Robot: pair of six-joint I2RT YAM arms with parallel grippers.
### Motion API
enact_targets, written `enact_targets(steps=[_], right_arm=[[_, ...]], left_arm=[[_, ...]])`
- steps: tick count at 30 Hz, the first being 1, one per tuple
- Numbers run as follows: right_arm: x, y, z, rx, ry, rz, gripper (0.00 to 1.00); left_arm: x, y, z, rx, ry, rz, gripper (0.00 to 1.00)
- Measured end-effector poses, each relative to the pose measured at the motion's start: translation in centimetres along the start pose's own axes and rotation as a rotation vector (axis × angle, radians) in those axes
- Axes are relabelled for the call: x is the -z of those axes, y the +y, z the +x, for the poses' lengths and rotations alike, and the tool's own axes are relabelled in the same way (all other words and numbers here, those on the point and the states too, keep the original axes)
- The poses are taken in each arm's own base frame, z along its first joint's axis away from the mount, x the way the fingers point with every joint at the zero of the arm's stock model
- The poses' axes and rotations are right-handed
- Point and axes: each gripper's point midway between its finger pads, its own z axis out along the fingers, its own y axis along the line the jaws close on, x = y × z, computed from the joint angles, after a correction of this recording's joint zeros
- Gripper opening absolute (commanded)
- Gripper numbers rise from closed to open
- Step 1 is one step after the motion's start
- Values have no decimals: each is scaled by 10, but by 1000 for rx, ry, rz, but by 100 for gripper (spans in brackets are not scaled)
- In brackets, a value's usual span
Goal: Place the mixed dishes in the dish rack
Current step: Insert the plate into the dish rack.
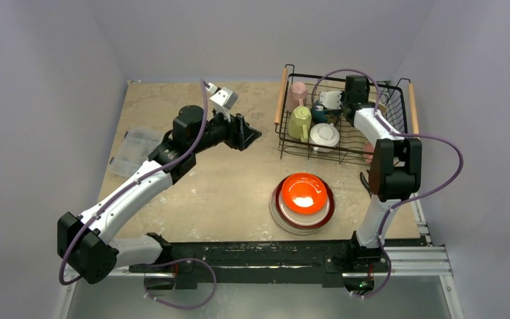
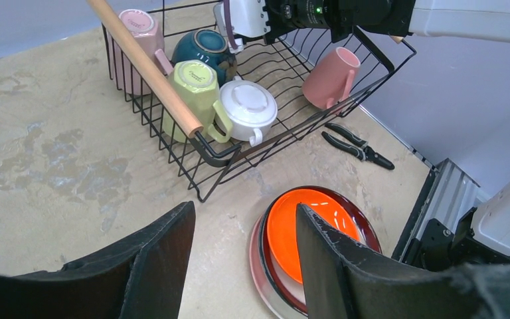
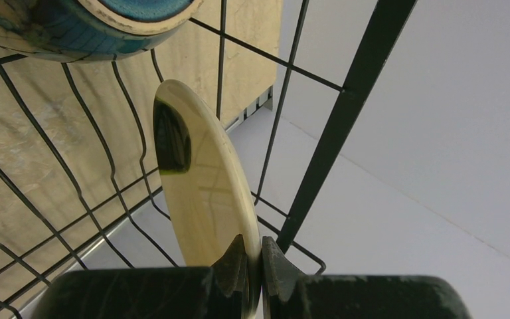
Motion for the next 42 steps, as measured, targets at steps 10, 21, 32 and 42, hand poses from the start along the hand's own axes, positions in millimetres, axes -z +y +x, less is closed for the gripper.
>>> enact_targets(steps=[10, 21, 32, 42], right_arm=[[-1, -1, 1, 26, 5, 0, 5], [-21, 22, -7, 42, 4, -56, 22], [-19, 1, -1, -24, 33, 17, 34], [-15, -22, 10, -93, 91, 112, 41]], left_arm=[[0, 2, -1, 5, -2, -2, 56], [1, 1, -1, 17, 0, 5, 56], [2, 3, -3, 37, -7, 8, 56], [2, 2, -6, 43, -13, 17, 56]])
